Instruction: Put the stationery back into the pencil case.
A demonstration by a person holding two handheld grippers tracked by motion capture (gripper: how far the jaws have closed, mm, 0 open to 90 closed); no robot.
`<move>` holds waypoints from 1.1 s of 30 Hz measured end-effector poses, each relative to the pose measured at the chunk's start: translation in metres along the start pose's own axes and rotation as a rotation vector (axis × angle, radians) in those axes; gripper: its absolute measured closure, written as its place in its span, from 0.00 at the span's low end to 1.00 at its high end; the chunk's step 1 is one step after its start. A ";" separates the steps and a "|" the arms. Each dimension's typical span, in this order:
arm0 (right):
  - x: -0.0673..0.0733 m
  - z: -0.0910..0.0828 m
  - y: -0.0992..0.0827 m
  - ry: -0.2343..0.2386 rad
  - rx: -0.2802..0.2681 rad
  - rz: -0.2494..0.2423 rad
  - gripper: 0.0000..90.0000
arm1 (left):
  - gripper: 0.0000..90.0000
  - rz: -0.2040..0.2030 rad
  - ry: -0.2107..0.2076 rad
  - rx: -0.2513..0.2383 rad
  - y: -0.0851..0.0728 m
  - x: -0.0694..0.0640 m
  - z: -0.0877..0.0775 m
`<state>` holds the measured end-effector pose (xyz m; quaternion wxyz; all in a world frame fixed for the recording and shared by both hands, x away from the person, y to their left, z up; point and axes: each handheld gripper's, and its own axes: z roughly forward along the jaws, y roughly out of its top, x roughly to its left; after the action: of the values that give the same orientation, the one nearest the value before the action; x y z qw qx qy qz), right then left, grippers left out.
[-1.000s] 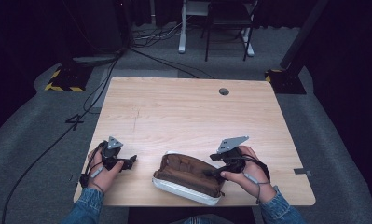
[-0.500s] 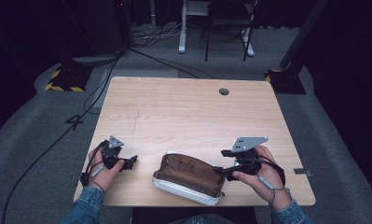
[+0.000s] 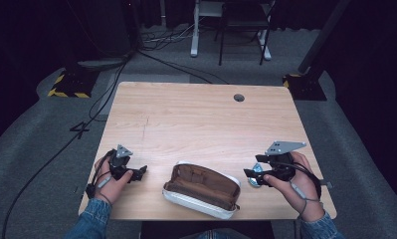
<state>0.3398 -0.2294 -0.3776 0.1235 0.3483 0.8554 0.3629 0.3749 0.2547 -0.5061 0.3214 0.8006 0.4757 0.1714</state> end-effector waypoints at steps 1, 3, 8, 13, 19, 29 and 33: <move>-0.003 0.000 -0.002 -0.016 0.009 0.008 0.36 | 0.05 0.002 0.001 0.001 0.000 0.000 0.000; -0.010 0.000 -0.006 -0.056 0.032 0.031 0.36 | 0.04 0.007 0.001 0.006 0.001 0.000 0.000; -0.023 0.010 -0.017 -0.098 0.107 0.092 0.35 | 0.03 0.006 0.000 0.006 0.002 0.000 0.002; -0.028 0.016 -0.022 -0.119 0.140 0.118 0.34 | 0.03 0.010 0.002 0.010 0.003 0.000 0.002; -0.035 0.027 -0.029 -0.141 0.189 0.159 0.33 | 0.03 0.010 0.001 0.011 0.003 0.000 0.002; -0.040 0.047 -0.039 -0.168 0.255 0.206 0.30 | 0.03 0.011 0.002 0.011 0.003 0.000 0.002; -0.041 0.055 -0.043 -0.164 0.280 0.211 0.30 | 0.03 0.012 0.001 0.011 0.003 0.001 0.002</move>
<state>0.3734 -0.2486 -0.4486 0.1045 0.4785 0.8432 0.2218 0.3780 0.2536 -0.5058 0.3157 0.8051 0.4720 0.1713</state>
